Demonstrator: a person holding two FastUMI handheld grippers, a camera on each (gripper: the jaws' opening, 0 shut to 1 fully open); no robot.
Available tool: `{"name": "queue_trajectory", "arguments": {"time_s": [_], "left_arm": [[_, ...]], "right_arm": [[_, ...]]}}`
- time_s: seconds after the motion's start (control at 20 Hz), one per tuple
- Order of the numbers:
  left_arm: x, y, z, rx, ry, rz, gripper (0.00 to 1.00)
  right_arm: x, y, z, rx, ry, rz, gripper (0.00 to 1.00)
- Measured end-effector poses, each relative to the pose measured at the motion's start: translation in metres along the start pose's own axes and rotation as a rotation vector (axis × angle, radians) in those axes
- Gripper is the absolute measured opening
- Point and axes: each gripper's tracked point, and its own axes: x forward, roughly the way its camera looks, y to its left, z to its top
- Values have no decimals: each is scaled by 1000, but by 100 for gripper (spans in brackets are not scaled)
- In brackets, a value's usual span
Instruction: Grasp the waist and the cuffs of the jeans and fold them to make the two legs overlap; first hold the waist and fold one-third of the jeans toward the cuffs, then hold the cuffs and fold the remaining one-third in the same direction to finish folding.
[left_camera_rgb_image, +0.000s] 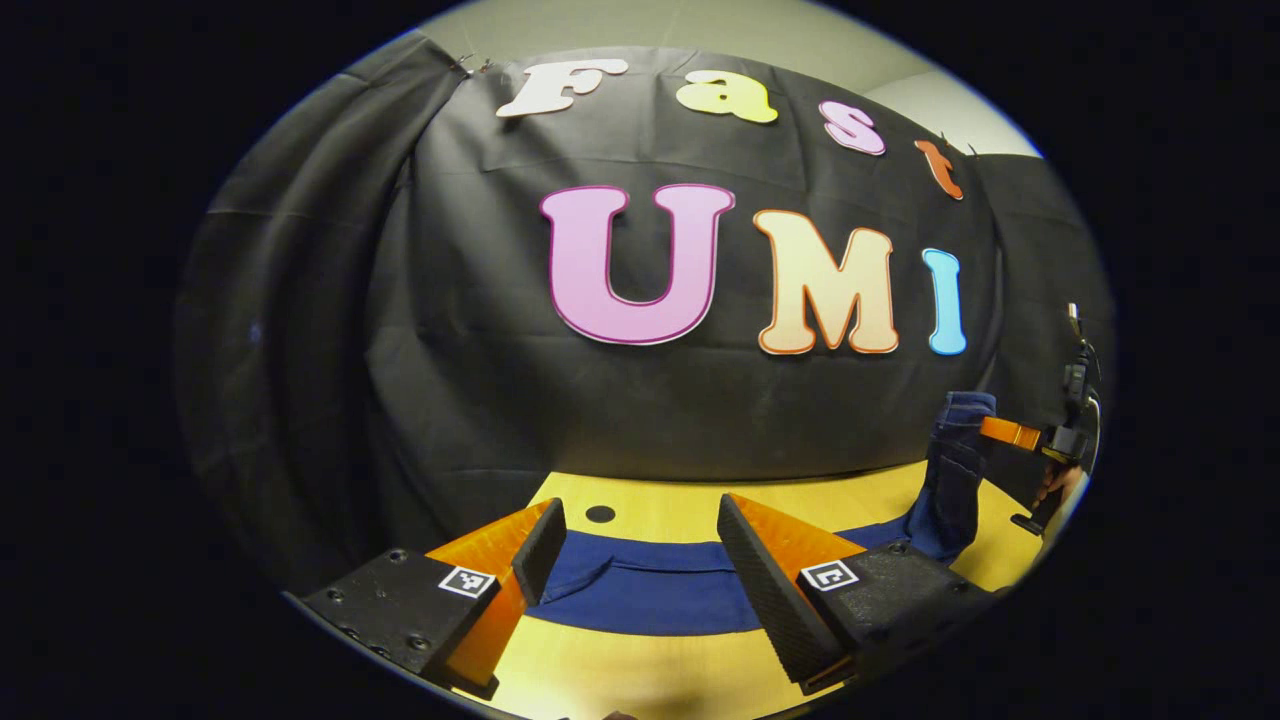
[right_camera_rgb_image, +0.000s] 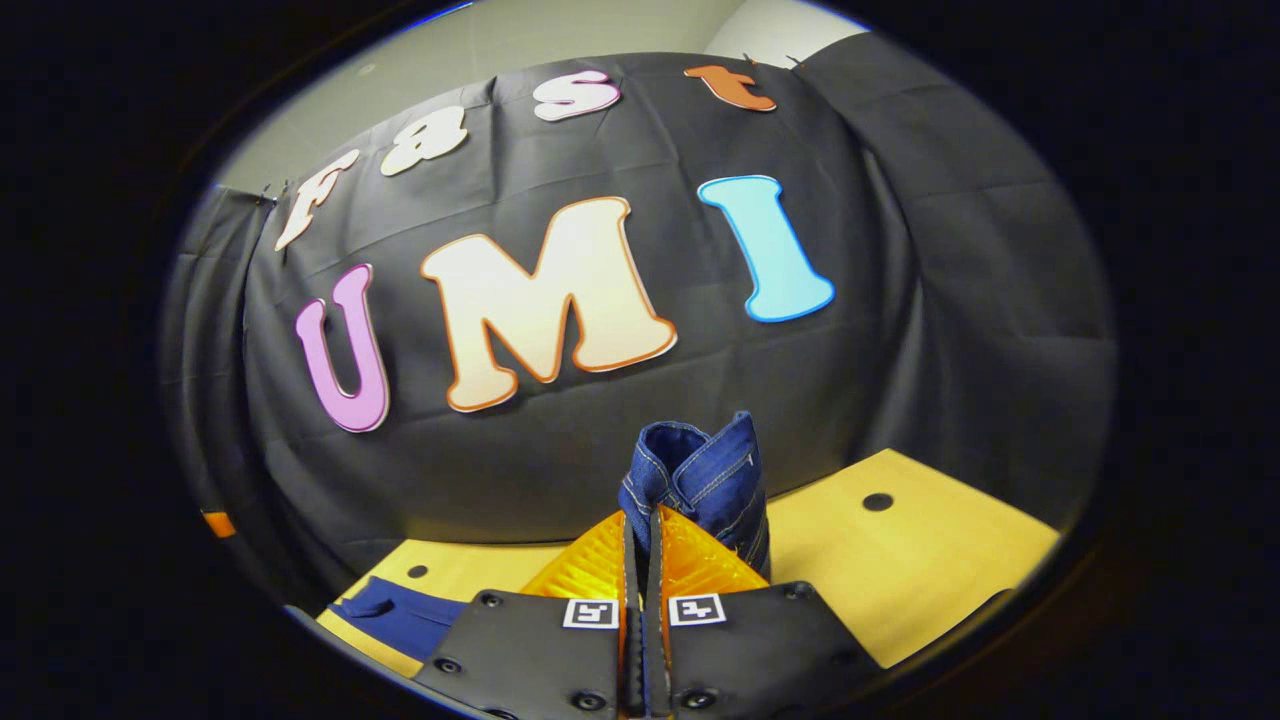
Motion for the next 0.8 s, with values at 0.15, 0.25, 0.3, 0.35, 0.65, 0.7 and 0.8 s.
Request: {"name": "queue_trajectory", "arguments": {"time_s": [0.15, 0.25, 0.3, 0.35, 0.65, 0.7, 0.8], "left_arm": [[0, 11, -8, -10, 26, -8, 95], [0, 21, -12, -1, 41, -11, 95], [1, 25, -14, 6, 45, -13, 95], [2, 29, -16, 10, 53, -20, 95], [6, 41, -32, 5, 101, -49, 95], [7, 41, -36, -5, 112, -53, 95], [10, 41, -46, -25, 141, -65, 95]], "right_arm": [[2, 39, -29, 47, 17, 25, 7], [2, 67, -55, 95, 38, 53, 4], [3, 79, -69, 113, 48, 63, 7], [5, 89, -83, 136, 65, 72, 7], [13, 125, -181, 207, 186, 79, 4], [14, 127, -194, 209, 202, 69, 4], [16, 129, -220, 202, 236, 50, 4]]}}
